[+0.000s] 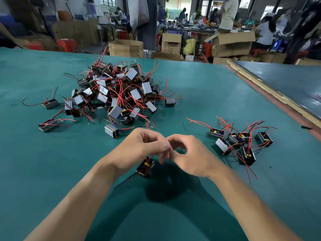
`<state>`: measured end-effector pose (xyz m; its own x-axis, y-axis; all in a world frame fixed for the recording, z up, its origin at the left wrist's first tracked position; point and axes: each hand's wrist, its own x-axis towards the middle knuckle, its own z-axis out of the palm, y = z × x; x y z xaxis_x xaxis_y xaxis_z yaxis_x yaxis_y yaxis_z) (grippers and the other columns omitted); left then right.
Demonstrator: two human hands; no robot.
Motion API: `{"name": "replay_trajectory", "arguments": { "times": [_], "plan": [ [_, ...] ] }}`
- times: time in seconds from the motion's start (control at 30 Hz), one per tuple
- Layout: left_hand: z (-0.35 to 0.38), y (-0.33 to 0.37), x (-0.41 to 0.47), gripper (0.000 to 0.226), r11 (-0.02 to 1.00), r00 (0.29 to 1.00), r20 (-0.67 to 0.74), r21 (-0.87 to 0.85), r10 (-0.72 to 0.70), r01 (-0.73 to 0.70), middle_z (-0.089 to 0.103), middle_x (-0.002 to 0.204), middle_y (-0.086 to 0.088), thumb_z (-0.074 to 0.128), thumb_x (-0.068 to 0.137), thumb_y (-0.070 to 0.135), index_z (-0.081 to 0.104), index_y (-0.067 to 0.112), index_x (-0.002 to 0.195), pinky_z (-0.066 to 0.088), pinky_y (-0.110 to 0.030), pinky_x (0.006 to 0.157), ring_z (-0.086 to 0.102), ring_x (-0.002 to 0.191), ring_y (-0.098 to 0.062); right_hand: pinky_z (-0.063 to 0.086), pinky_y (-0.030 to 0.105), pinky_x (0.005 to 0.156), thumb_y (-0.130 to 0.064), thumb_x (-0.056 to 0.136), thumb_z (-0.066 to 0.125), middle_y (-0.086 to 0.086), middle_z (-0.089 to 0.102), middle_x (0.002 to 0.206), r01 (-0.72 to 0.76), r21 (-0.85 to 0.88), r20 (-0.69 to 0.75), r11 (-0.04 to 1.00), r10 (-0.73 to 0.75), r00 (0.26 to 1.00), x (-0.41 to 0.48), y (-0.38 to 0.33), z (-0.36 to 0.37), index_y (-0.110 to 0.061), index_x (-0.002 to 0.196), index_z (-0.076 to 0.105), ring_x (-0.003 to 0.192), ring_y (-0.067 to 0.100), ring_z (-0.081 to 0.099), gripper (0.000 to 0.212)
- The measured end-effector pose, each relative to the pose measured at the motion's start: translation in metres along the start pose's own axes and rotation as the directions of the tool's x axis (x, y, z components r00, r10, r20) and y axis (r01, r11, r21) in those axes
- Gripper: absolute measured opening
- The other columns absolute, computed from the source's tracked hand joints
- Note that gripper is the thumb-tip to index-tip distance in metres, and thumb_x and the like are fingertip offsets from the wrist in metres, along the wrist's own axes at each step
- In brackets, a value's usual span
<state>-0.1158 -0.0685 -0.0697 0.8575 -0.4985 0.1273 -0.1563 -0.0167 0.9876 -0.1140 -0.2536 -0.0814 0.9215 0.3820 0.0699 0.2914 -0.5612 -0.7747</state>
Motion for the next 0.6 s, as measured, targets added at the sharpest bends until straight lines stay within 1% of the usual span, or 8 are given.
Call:
{"name": "replay_trajectory", "arguments": {
  "times": [0.1, 0.2, 0.27, 0.33, 0.37, 0.43, 0.53, 0.6],
  "plan": [
    [-0.002, 0.003, 0.001, 0.013, 0.99, 0.998, -0.061, -0.139, -0.02, 0.011, 0.062, 0.063, -0.011, 0.069, 0.074, 0.023, 0.067, 0.011, 0.073, 0.049, -0.024, 0.062, 0.055, 0.055, -0.022, 0.046, 0.031, 0.101, -0.038, 0.072, 0.064, -0.01, 0.064, 0.117, -0.019, -0.035, -0.011, 0.999, 0.018, 1.0, -0.002, 0.002, 0.0, -0.029, 0.123, 0.058, 0.107, 0.008, 0.059, 0.052],
    [-0.009, 0.004, 0.0, 0.013, 0.996, 0.991, -0.131, -0.083, -0.023, 0.012, 0.061, 0.061, -0.01, 0.063, 0.08, 0.016, 0.061, 0.006, 0.089, 0.05, -0.025, 0.063, 0.055, 0.053, -0.022, 0.04, 0.021, 0.102, -0.023, 0.078, 0.07, -0.015, 0.05, 0.132, 0.021, -0.087, 0.014, 0.996, -0.019, 1.0, -0.002, 0.004, -0.001, -0.036, 0.138, 0.049, 0.117, 0.001, 0.051, 0.065],
    [-0.01, 0.003, 0.0, 0.013, 1.0, 0.978, -0.207, 0.011, -0.015, 0.018, 0.062, 0.06, -0.01, 0.057, 0.083, 0.006, 0.059, 0.004, 0.096, 0.053, -0.027, 0.07, 0.057, 0.056, -0.021, 0.036, 0.019, 0.104, -0.021, 0.081, 0.07, -0.017, 0.047, 0.137, 0.083, -0.173, 0.066, 0.981, -0.073, 0.995, -0.002, 0.006, 0.002, -0.04, 0.132, 0.056, 0.124, 0.002, 0.046, 0.056],
    [-0.01, 0.003, 0.001, 0.02, 0.994, 0.951, -0.31, 0.1, -0.012, 0.045, 0.064, 0.058, -0.008, 0.054, 0.079, 0.004, 0.061, 0.007, 0.097, 0.05, -0.019, 0.073, 0.059, 0.058, -0.017, 0.033, 0.025, 0.109, -0.027, 0.085, 0.071, -0.016, 0.046, 0.139, 0.099, -0.247, 0.077, 0.964, -0.083, 0.994, -0.001, 0.007, 0.007, -0.04, 0.12, 0.065, 0.129, 0.008, 0.044, 0.038],
    [-0.011, 0.003, 0.003, 0.02, 0.984, 0.93, -0.367, 0.164, -0.001, 0.066, 0.064, 0.056, -0.005, 0.054, 0.079, 0.001, 0.062, 0.01, 0.094, 0.048, -0.016, 0.069, 0.058, 0.058, -0.015, 0.033, 0.028, 0.109, -0.027, 0.087, 0.07, -0.016, 0.049, 0.137, 0.103, -0.269, 0.063, 0.958, -0.089, 0.994, -0.001, 0.007, 0.009, -0.038, 0.113, 0.069, 0.128, 0.011, 0.045, 0.028],
    [-0.014, 0.0, 0.005, 0.023, 0.937, 0.879, -0.476, 0.321, 0.036, 0.136, 0.06, 0.049, 0.004, 0.051, 0.083, -0.004, 0.063, 0.016, 0.087, 0.044, -0.022, 0.059, 0.05, 0.053, -0.011, 0.035, 0.028, 0.105, -0.023, 0.089, 0.069, -0.017, 0.056, 0.127, 0.12, -0.295, 0.039, 0.948, -0.114, 0.993, 0.0, 0.008, 0.009, -0.034, 0.106, 0.072, 0.121, 0.013, 0.049, 0.021],
    [-0.022, -0.006, 0.004, 0.013, 0.818, 0.813, -0.578, 0.499, 0.069, 0.286, 0.046, 0.039, 0.011, 0.058, 0.086, 0.014, 0.06, 0.019, 0.074, 0.033, -0.027, 0.051, 0.036, 0.04, -0.008, 0.039, 0.029, 0.1, -0.018, 0.088, 0.07, -0.015, 0.061, 0.118, 0.125, -0.332, 0.037, 0.935, -0.119, 0.992, 0.001, 0.01, 0.006, -0.033, 0.107, 0.069, 0.113, 0.012, 0.05, 0.025],
    [-0.023, -0.007, 0.003, 0.023, 0.723, 0.818, -0.575, 0.56, -0.01, 0.403, 0.047, 0.044, 0.011, 0.063, 0.087, 0.031, 0.058, 0.019, 0.068, 0.033, -0.027, 0.053, 0.041, 0.044, -0.006, 0.041, 0.034, 0.097, -0.026, 0.086, 0.073, -0.009, 0.06, 0.11, 0.117, -0.345, 0.035, 0.931, -0.112, 0.993, 0.0, 0.009, 0.004, -0.033, 0.105, 0.068, 0.107, 0.014, 0.05, 0.021]
  ]
}}
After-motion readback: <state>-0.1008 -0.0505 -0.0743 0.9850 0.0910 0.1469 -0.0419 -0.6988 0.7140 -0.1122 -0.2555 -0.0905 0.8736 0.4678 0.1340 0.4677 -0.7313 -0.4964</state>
